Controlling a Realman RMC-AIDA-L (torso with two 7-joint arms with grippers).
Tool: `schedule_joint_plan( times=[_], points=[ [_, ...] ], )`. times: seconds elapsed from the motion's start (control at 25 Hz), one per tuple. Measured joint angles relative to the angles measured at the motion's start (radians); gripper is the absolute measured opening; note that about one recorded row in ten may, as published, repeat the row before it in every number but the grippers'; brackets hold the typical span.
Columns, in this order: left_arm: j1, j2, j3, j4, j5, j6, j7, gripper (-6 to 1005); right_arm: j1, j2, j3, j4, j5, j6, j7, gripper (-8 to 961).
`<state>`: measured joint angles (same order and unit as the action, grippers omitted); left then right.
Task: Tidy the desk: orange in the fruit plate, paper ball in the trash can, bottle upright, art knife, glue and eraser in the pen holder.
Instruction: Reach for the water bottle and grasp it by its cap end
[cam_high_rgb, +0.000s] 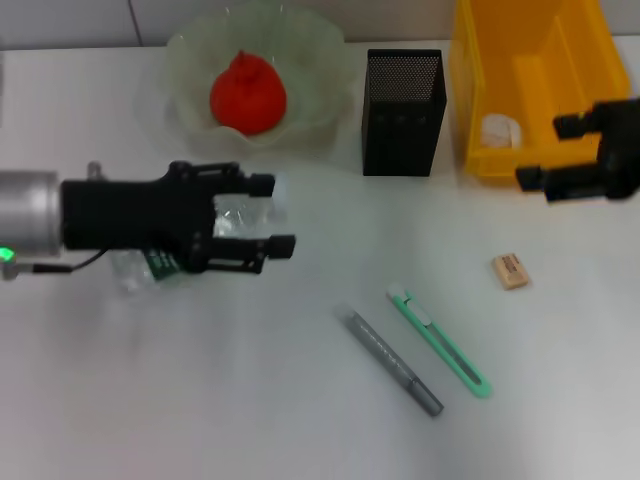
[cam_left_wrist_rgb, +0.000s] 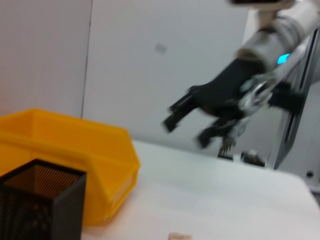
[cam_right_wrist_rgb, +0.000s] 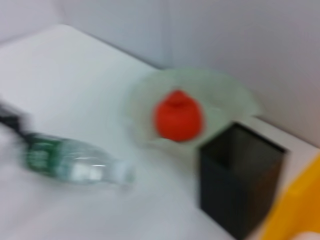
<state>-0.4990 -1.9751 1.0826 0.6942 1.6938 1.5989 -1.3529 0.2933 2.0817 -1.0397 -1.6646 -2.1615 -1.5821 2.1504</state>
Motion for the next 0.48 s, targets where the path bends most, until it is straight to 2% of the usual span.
schedule_joint_plan(
  times=[0.04, 0.08, 0.16, 0.36, 0.48],
  points=[
    [-0.026, -0.017, -0.002, 0.039, 0.057, -0.058, -0.049, 779, -0.030, 0.001, 0.015, 0.035, 0.071, -0.033, -0.096, 784],
    [-0.026, -0.017, -0.002, 0.039, 0.057, -0.058, -0.049, 778, -0.030, 0.001, 0.015, 0.035, 0.071, -0.033, -0.096, 784],
    [-0.055, -0.038, 0.001, 0.083, 0.130, -0.111, -0.103, 777, -0.046, 0.001, 0.021, 0.076, 0.100, -0.051, -0.163, 784],
    [-0.151, -0.084, -0.003, 0.134, 0.335, -0.191, -0.230, 774, -0.045, -0.002, 0.059, 0.219, 0.139, -0.127, -0.311, 784],
    [-0.197, -0.090, 0.008, 0.135, 0.405, -0.223, -0.310, 772, -0.037, -0.003, 0.125, 0.293, 0.160, -0.191, -0.379, 784]
  ],
)
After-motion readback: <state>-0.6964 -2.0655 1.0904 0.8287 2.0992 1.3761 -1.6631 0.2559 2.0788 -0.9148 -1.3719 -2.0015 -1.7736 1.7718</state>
